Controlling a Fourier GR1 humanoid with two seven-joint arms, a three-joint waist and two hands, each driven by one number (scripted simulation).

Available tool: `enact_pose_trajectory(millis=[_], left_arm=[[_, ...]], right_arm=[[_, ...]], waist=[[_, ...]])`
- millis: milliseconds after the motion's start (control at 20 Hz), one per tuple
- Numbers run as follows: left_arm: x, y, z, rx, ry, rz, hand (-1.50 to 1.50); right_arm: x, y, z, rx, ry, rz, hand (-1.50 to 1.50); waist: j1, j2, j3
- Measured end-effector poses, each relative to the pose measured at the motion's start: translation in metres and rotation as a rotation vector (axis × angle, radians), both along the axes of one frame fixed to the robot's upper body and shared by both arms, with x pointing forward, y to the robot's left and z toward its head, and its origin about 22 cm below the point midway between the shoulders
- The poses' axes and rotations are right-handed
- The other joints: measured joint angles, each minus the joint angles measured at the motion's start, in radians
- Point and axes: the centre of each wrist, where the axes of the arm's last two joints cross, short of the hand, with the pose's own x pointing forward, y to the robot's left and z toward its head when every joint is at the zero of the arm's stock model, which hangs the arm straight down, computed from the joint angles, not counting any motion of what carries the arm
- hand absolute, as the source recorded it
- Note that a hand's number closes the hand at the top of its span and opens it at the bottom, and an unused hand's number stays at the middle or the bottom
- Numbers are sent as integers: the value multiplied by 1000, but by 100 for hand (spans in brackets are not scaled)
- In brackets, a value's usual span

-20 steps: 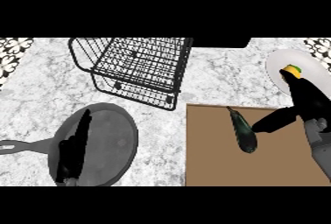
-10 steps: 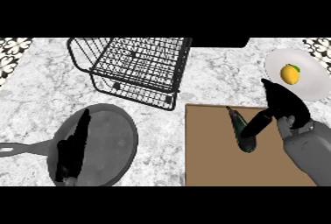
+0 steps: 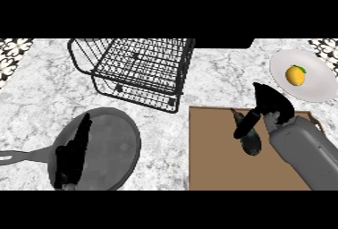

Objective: Pick the eggplant from the tray and place it in the tiered basket

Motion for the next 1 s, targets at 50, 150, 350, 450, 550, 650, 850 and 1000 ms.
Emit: enact_pose_trajectory(millis=[50, 150, 350, 450, 550, 650, 850, 1000], left_arm=[[0, -3, -1, 1, 2, 0, 0], [0, -3, 1, 1, 5, 0, 0], [1, -3, 1, 1, 10, 4, 0], [0, -3, -1, 3, 8, 9, 0], [0, -4, 0, 2, 9, 10, 0], [1, -4, -1, 2, 5, 10, 0], [1, -8, -2, 4, 5, 18, 0], [0, -8, 0, 3, 11, 20, 0]], right_arm=[[1, 0, -4, -1, 13, 1, -150], [6, 1, -8, -3, 40, 0, -150], [12, 2, -18, -9, 111, -5, -150], [13, 4, -25, -12, 142, -3, -150], [17, 2, -27, -8, 162, -9, -150], [20, 6, -30, -2, 178, -14, -150], [26, 5, -34, 1, 203, -30, -150], [30, 1, -38, 9, 226, -41, -150]], waist=[[-1, 0, 0], [0, 0, 0], [0, 0, 0], [-3, 0, 0], [-3, 0, 0], [-4, -1, 1], [-5, -1, 2], [-6, -1, 1]])
